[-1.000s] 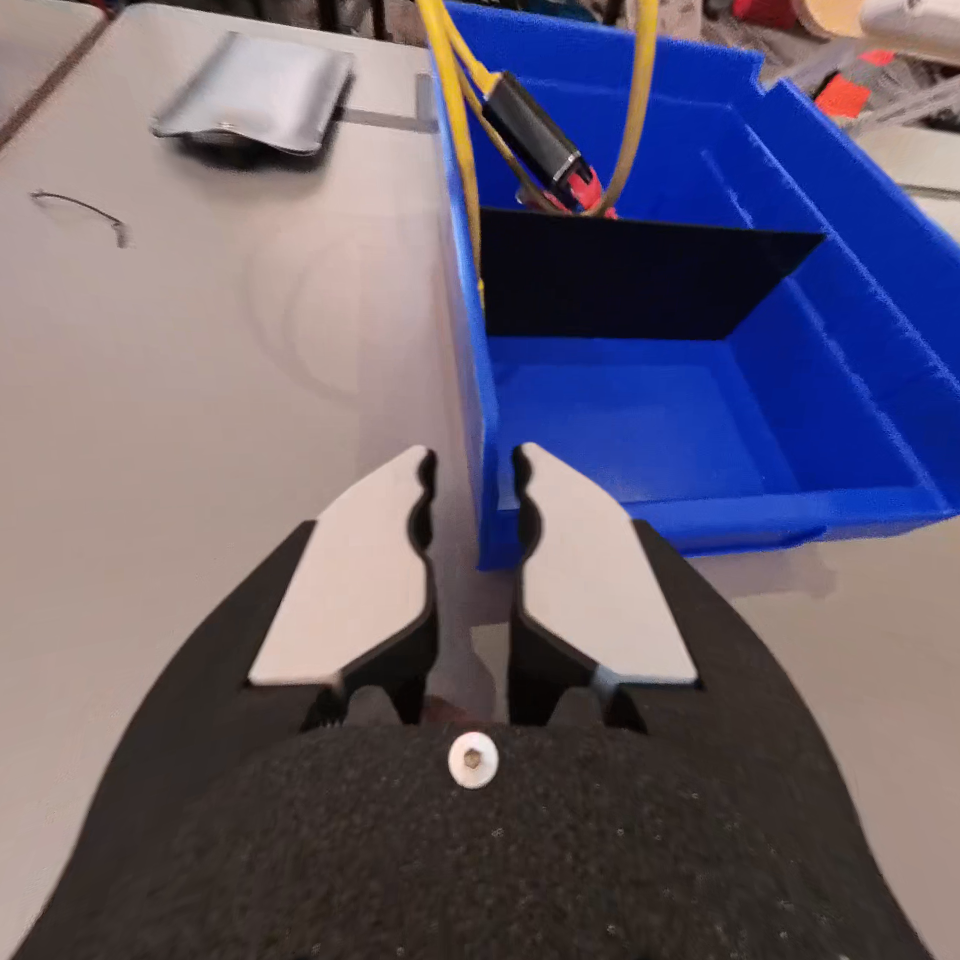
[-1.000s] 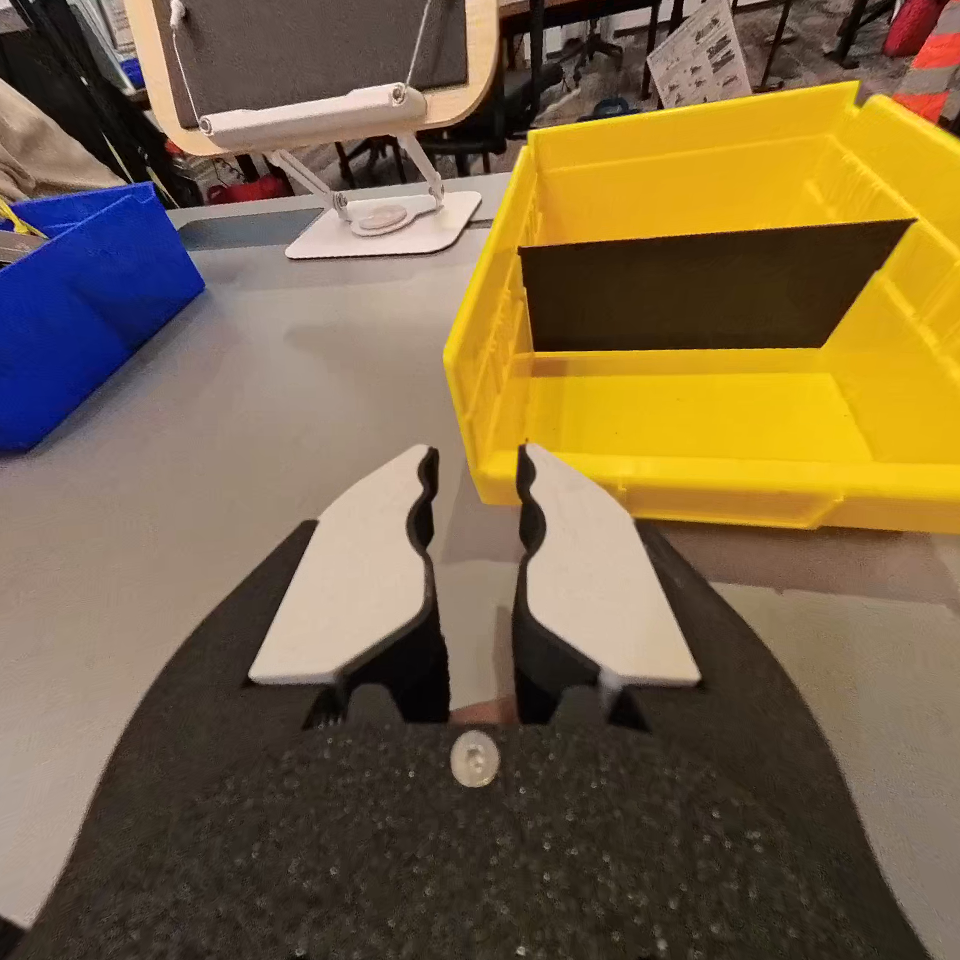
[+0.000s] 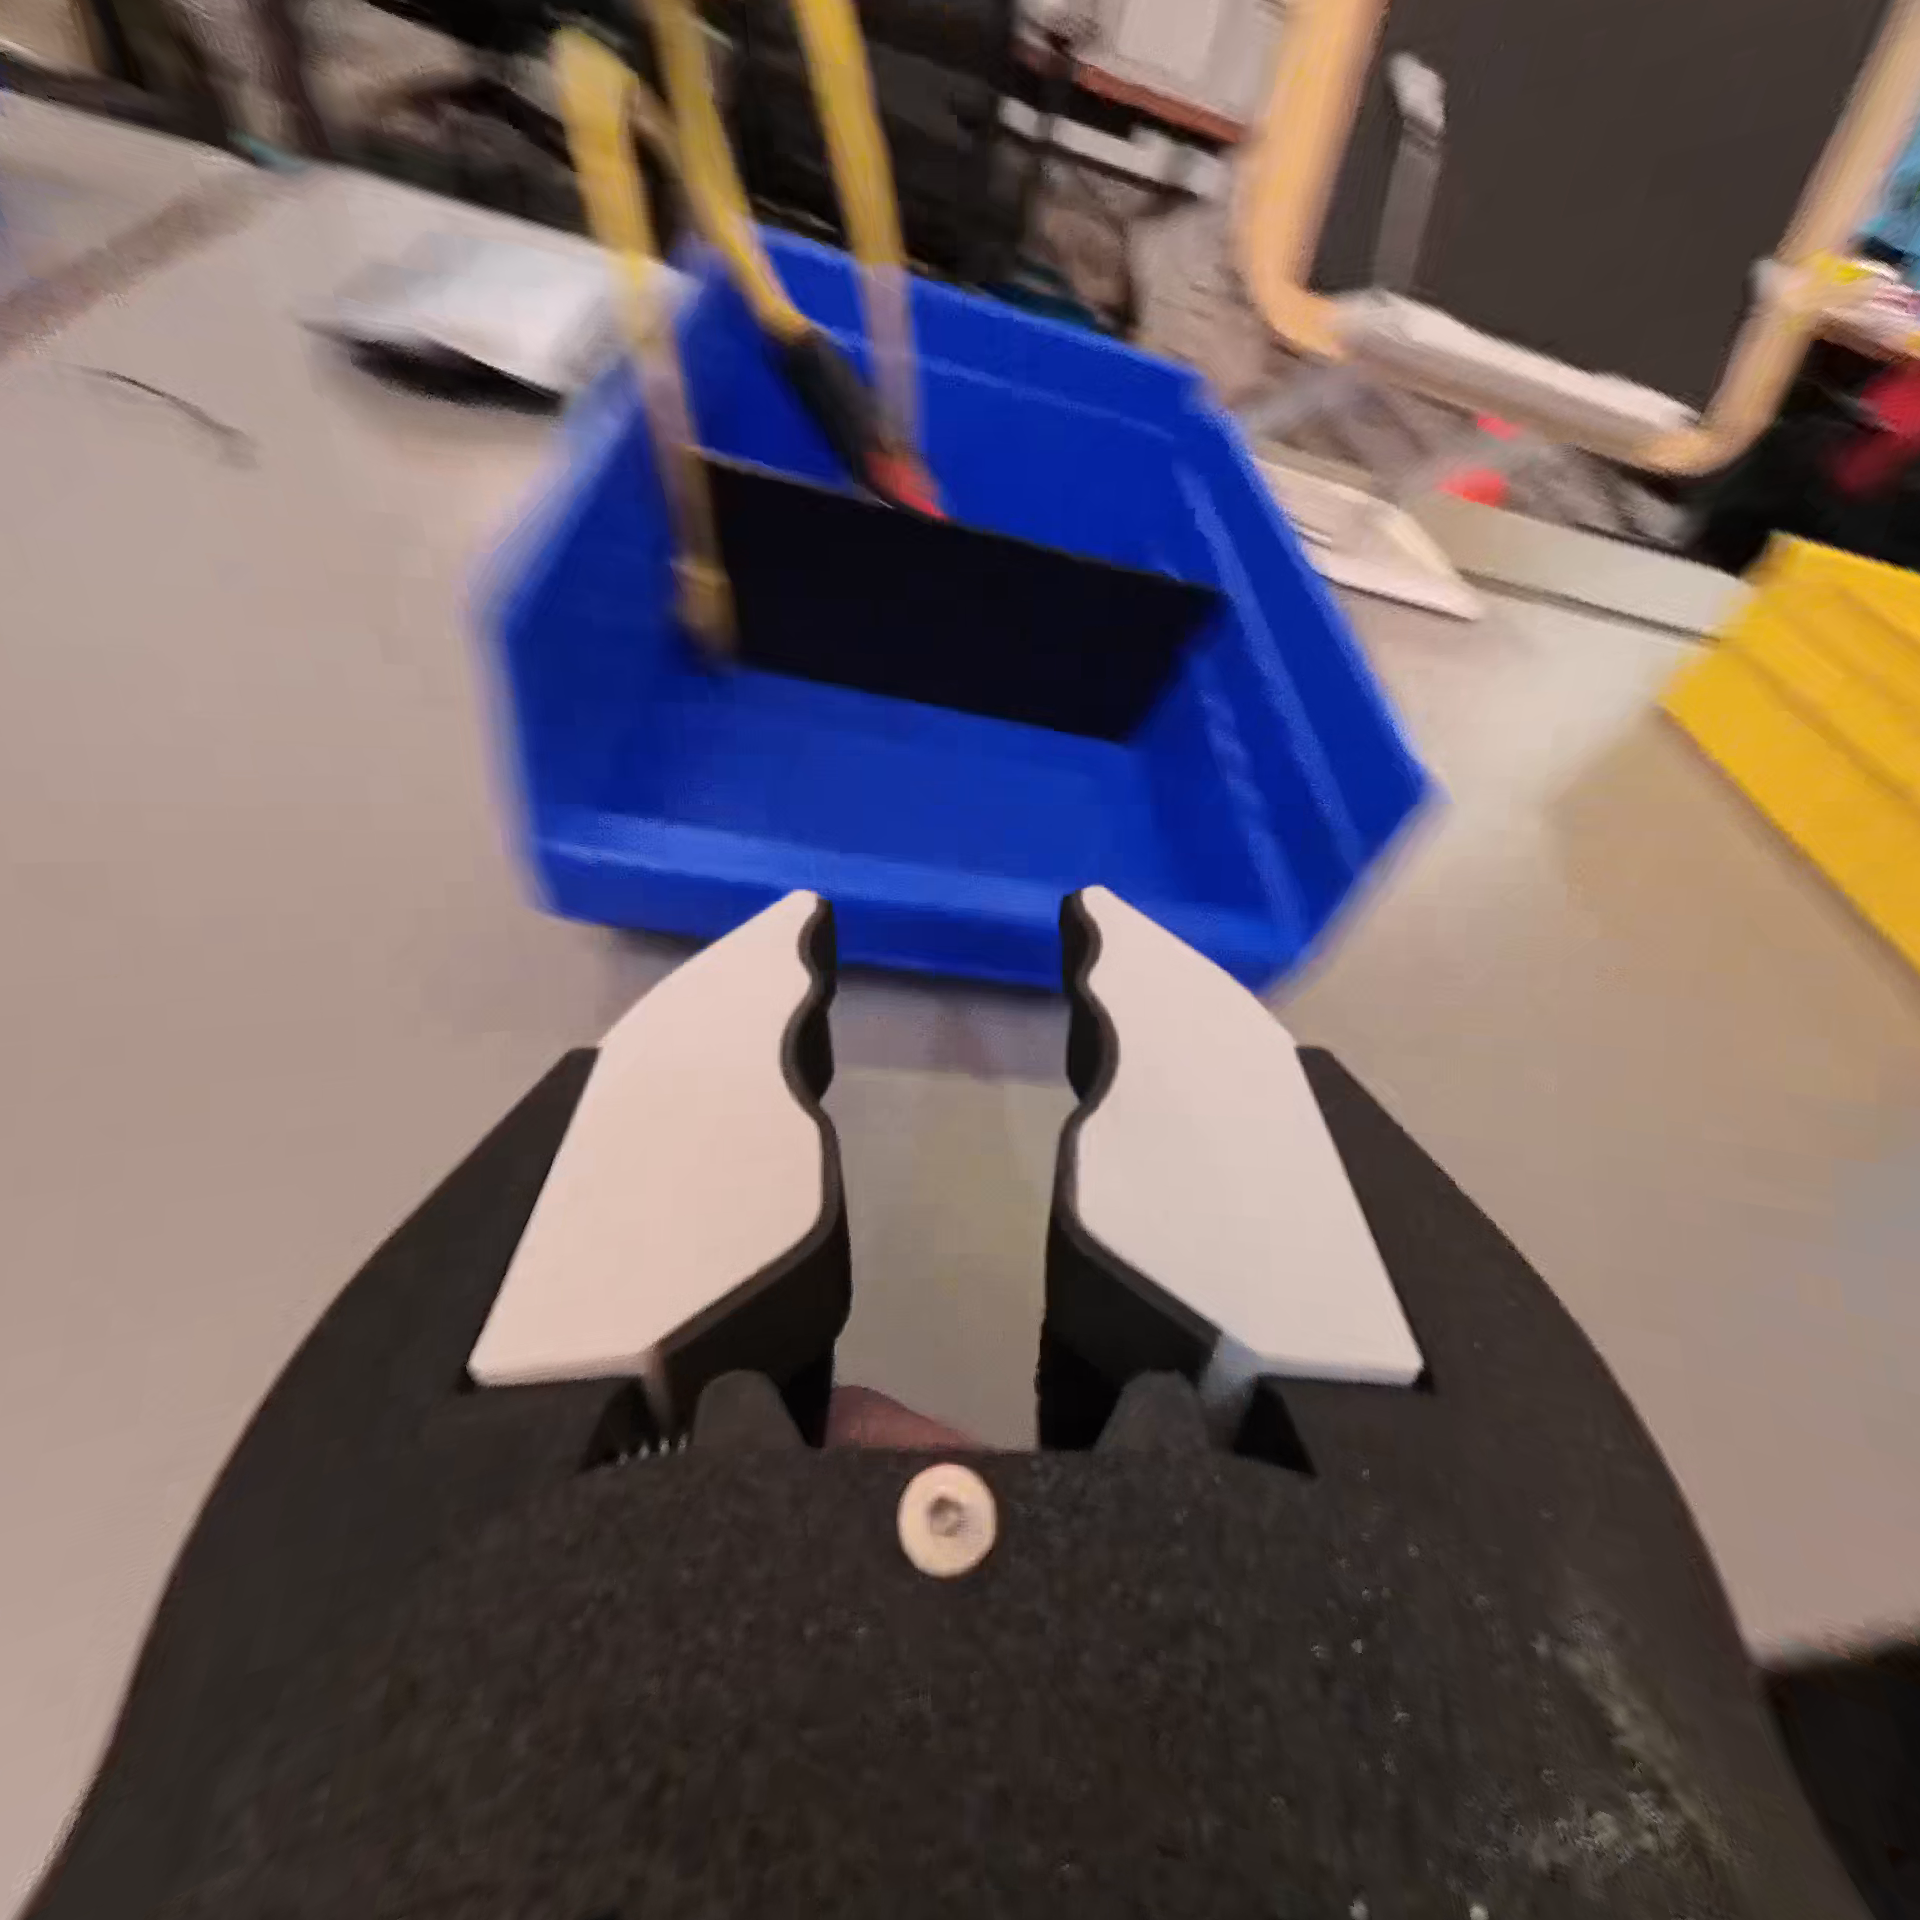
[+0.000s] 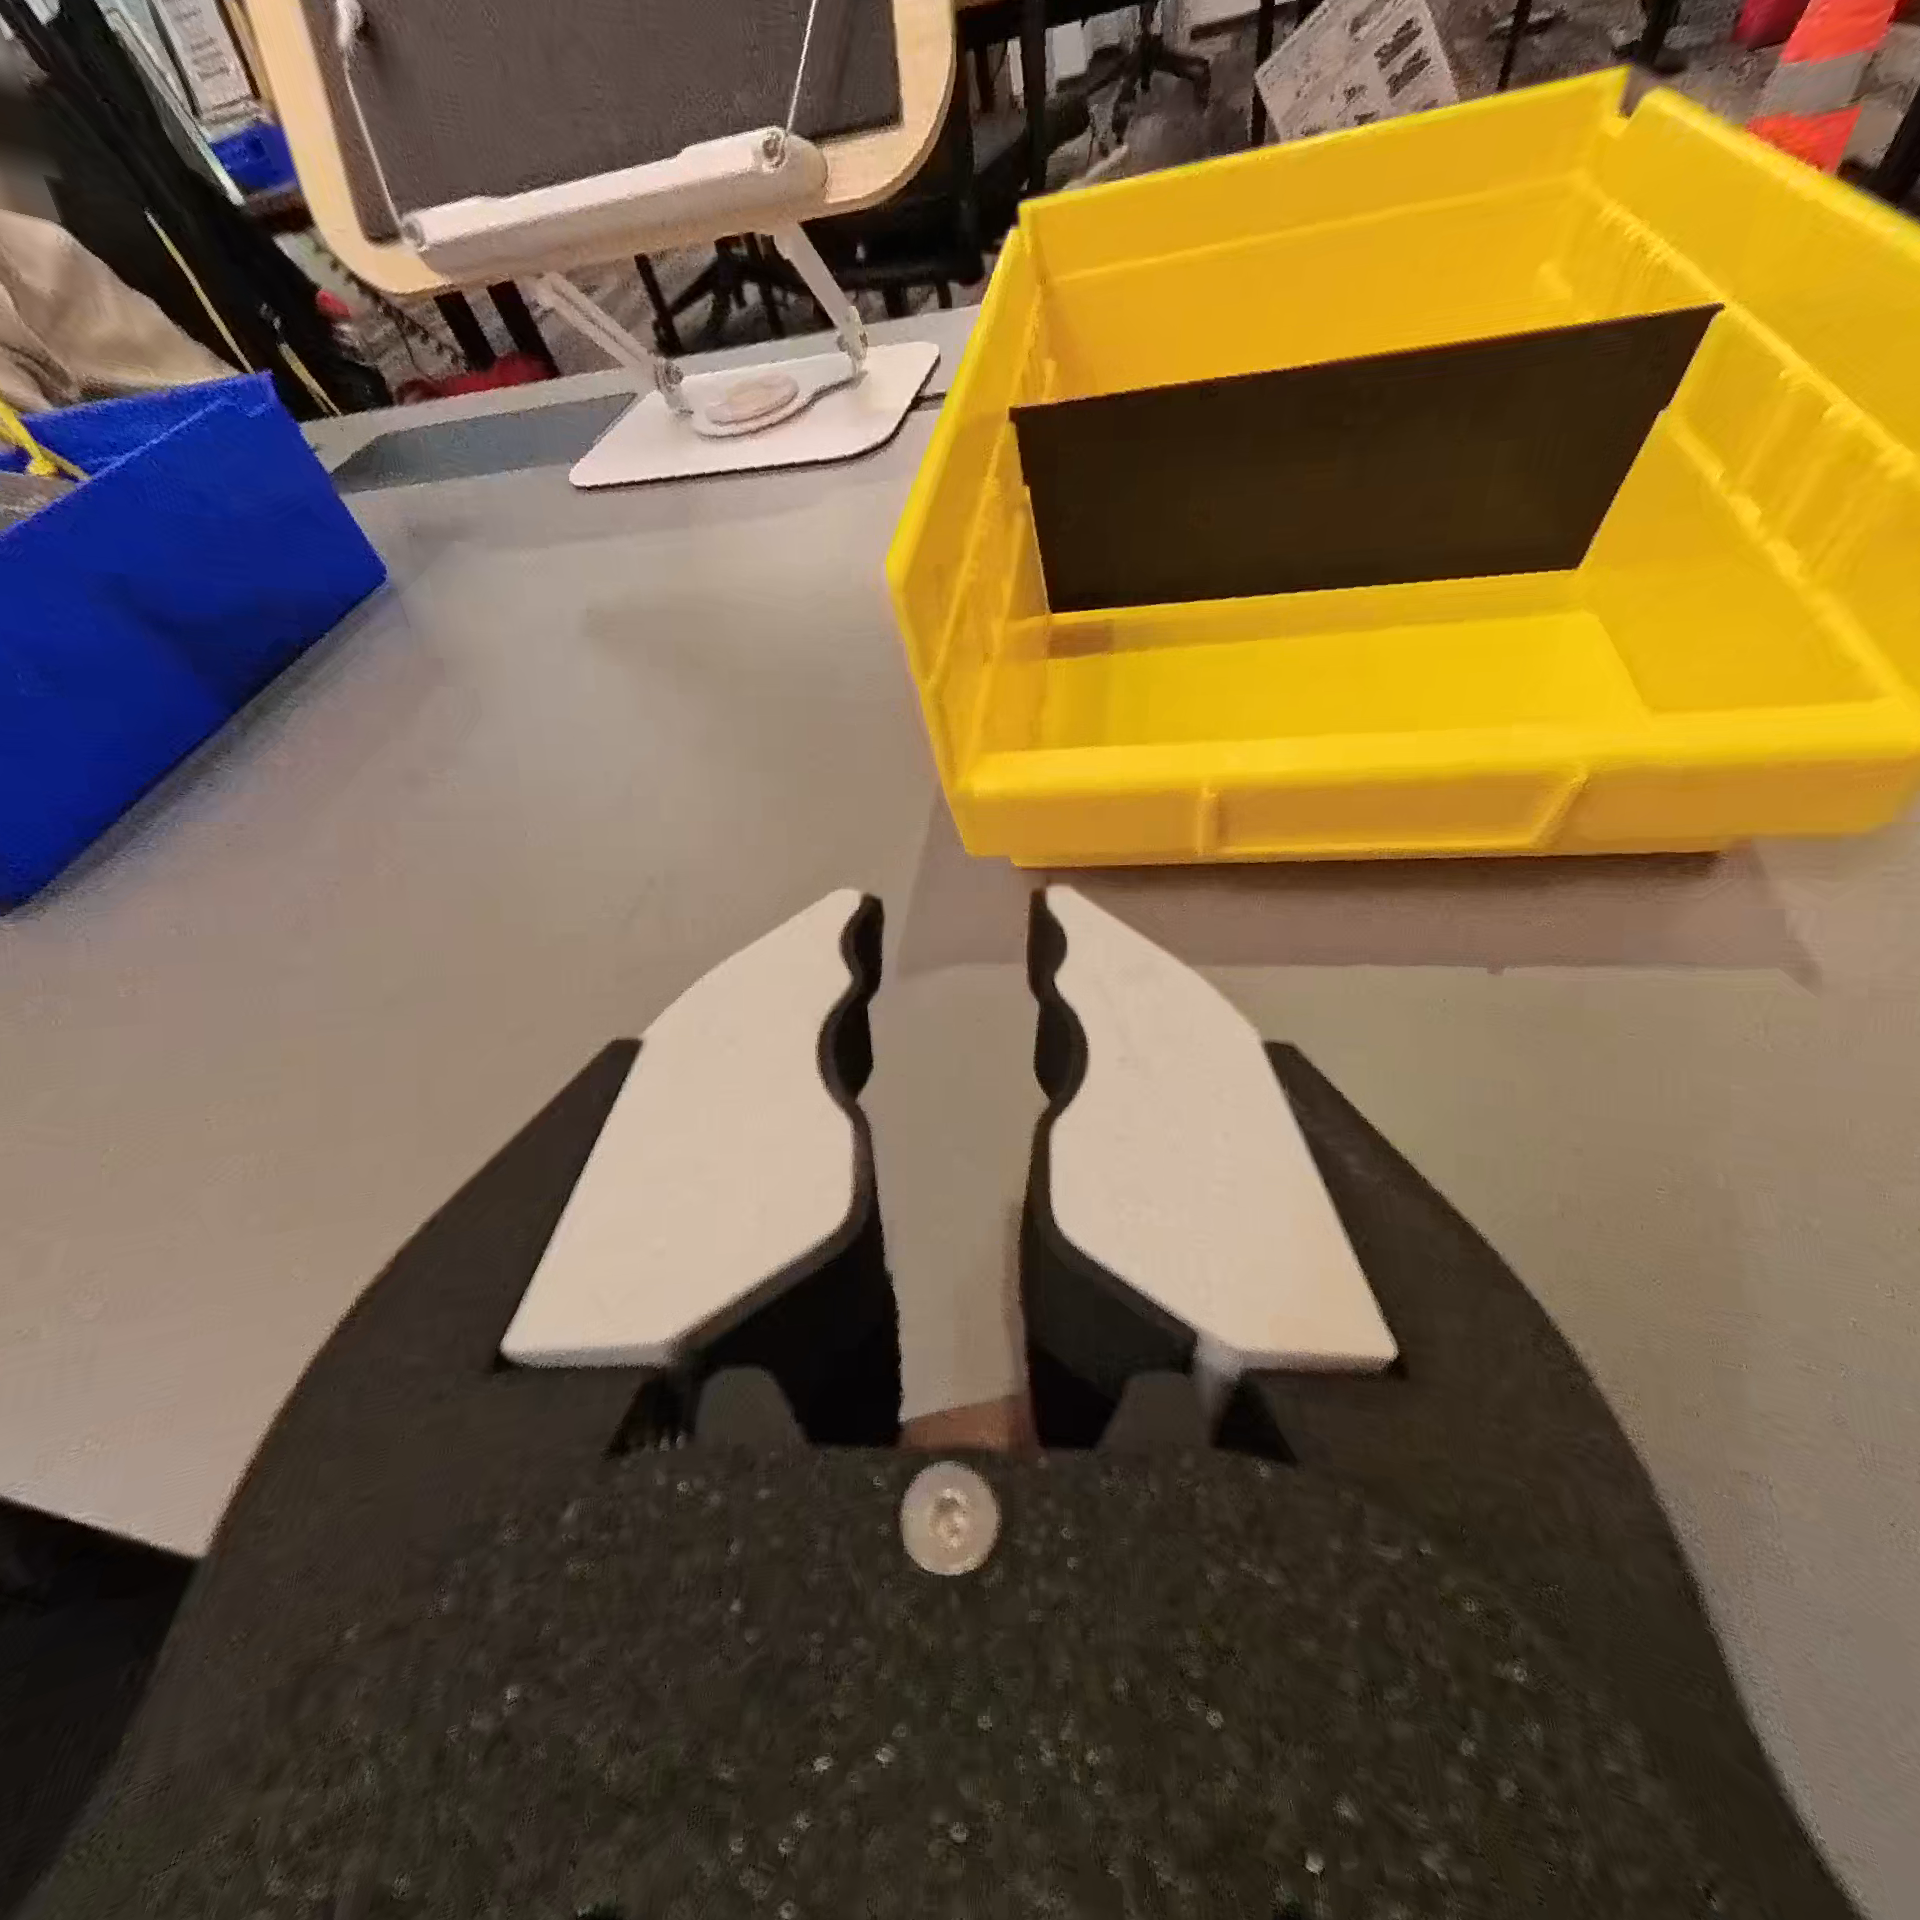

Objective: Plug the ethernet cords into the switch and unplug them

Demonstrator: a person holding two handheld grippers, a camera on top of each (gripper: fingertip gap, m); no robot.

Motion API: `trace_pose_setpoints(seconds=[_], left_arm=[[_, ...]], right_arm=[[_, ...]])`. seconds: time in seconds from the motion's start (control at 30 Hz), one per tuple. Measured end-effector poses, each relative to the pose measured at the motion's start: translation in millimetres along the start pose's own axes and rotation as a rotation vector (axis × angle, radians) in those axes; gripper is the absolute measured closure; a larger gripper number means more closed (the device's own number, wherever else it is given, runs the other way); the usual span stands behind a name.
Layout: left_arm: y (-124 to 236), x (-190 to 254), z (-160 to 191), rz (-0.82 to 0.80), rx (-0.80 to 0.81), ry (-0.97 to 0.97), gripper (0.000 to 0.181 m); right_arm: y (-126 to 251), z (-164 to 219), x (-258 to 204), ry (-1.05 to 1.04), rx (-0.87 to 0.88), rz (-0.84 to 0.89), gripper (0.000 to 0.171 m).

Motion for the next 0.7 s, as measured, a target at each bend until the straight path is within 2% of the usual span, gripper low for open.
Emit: trace_pose_setpoints(seconds=[0.07,0.17,0.27,0.3,0.37,0.43,0.57,0.63,0.7], left_arm=[[1,53,29,0.194,-0.081,0.007,0.137],[1,109,41,0.383,-0.112,-0.091,0.135],[-5,124,53,0.376,-0.126,-0.347,0.133],[-4,130,55,0.413,-0.131,-0.416,0.135],[5,149,51,0.594,-0.114,-0.471,0.134],[5,153,31,0.697,-0.114,-0.497,0.127],[-21,139,-42,0.798,-0.155,-0.656,0.121],[-50,124,-75,0.776,-0.245,-0.815,0.118],[-91,101,-103,0.665,-0.375,-0.990,0.115]], right_arm=[[0,1,1,0.026,-0.007,0.007,0.145],[-4,2,5,0.039,-0.021,0.014,0.145],[-6,7,5,0.001,-0.044,-0.005,0.144],[-6,7,5,-0.011,-0.046,-0.012,0.144],[-6,6,1,-0.022,-0.040,-0.028,0.144],[-7,7,0,-0.012,-0.042,-0.027,0.144],[-12,11,-3,0.026,-0.077,-0.032,0.143],[-14,11,-6,0.023,-0.080,-0.046,0.143],[-15,12,-8,0.013,-0.082,-0.063,0.143]])
Point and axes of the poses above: each gripper's, where its closed fingertips meet, y back along the fingers, z out of its underside, x = y × z across the jaws, the point moved 3 cm from there along y, back along the fingers, and after that the axes turned 2 degrees about -z, right-handed, at the moved point
